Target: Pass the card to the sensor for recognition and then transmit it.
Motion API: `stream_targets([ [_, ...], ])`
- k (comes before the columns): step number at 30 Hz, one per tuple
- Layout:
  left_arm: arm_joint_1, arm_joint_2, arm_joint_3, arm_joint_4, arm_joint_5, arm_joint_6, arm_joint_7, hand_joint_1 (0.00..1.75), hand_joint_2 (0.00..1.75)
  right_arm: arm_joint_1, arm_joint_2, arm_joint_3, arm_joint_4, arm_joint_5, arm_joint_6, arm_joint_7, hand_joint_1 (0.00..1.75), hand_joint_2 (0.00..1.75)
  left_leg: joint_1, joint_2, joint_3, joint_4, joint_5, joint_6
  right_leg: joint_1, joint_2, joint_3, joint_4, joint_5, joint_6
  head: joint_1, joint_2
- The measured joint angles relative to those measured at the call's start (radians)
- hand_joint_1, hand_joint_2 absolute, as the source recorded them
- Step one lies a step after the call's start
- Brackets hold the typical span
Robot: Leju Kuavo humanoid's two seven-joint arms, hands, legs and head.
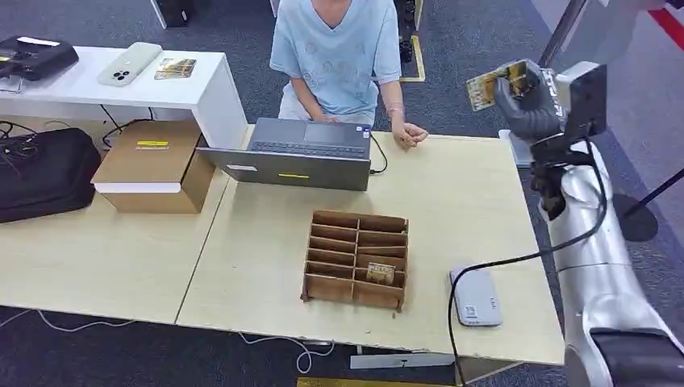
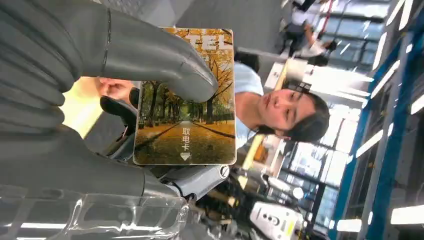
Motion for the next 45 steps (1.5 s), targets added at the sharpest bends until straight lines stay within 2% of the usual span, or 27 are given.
stream_targets([
  [3, 0.006, 0.001, 0.006, 0.000, 0.003, 0.009, 0.000, 0.00, 0.00, 0.088, -0.076, -0.033, -0.045, -0.111, 0.114, -0.029, 1.75, 1.75, 0.000, 0.001, -0.001, 0.000, 0.000, 0.000, 0.000, 0.001, 0.000, -0.001, 0.000, 0.000, 0.000, 0.000],
  [5, 0.006, 0.003, 0.012, 0.000, 0.009, 0.010, 0.000, 0.00, 0.00, 0.154, -0.111, -0.050, -0.078, -0.151, 0.156, -0.040, 1.75, 1.75, 0.000, 0.002, -0.001, 0.000, -0.001, 0.001, 0.000, 0.002, 0.000, -0.001, 0.000, 0.000, 0.000, 0.000],
  [11, 0.006, 0.004, 0.025, 0.000, 0.018, 0.009, 0.000, 0.00, 0.00, 0.358, -0.172, -0.076, -0.174, -0.163, 0.182, -0.053, 1.75, 1.75, 0.000, 0.003, -0.001, 0.000, -0.001, 0.002, 0.000, 0.002, -0.001, -0.002, 0.000, 0.000, 0.000, 0.000],
  [15, 0.006, 0.004, 0.031, 0.000, 0.014, 0.008, 0.000, 0.00, 0.00, 0.510, -0.173, -0.096, -0.263, -0.145, 0.182, -0.045, 1.75, 1.75, 0.000, 0.003, -0.001, -0.001, -0.001, 0.001, 0.000, 0.002, -0.001, -0.001, 0.000, 0.000, 0.000, 0.000],
  [19, 0.005, 0.004, 0.034, 0.000, 0.008, 0.007, 0.000, 0.00, 0.00, 0.597, -0.173, -0.099, -0.320, -0.116, 0.185, -0.017, 1.75, 1.75, 0.000, 0.005, -0.001, -0.001, -0.002, 0.001, 0.000, 0.003, -0.001, -0.001, 0.000, 0.000, -0.001, 0.000],
  [27, 0.002, 0.004, 0.034, 0.000, -0.001, 0.005, 0.000, 0.00, 0.00, 0.630, -0.156, -0.040, -0.339, -0.055, 0.175, 0.002, 1.75, 1.75, 0.000, 0.006, -0.001, -0.001, -0.001, 0.001, 0.000, 0.005, -0.001, -0.001, 0.000, 0.000, 0.000, 0.000],
  [33, 0.000, 0.005, 0.034, 0.000, -0.003, 0.003, 0.000, 0.00, 0.00, 0.596, -0.143, 0.018, -0.308, 0.019, 0.116, 0.010, 1.75, 1.75, 0.000, 0.006, -0.001, -0.001, -0.001, 0.001, 0.000, 0.005, -0.001, -0.001, 0.000, 0.000, 0.000, 0.000],
  [45, 0.000, 0.004, 0.034, 0.000, -0.009, 0.008, 0.002, 0.00, 0.00, 0.575, -0.138, 0.044, -0.227, -0.011, 0.091, 0.019, 1.75, 1.75, 0.000, 0.006, -0.001, -0.001, -0.001, 0.001, 0.000, 0.004, -0.001, -0.001, 0.000, 0.000, -0.001, 0.000],
])
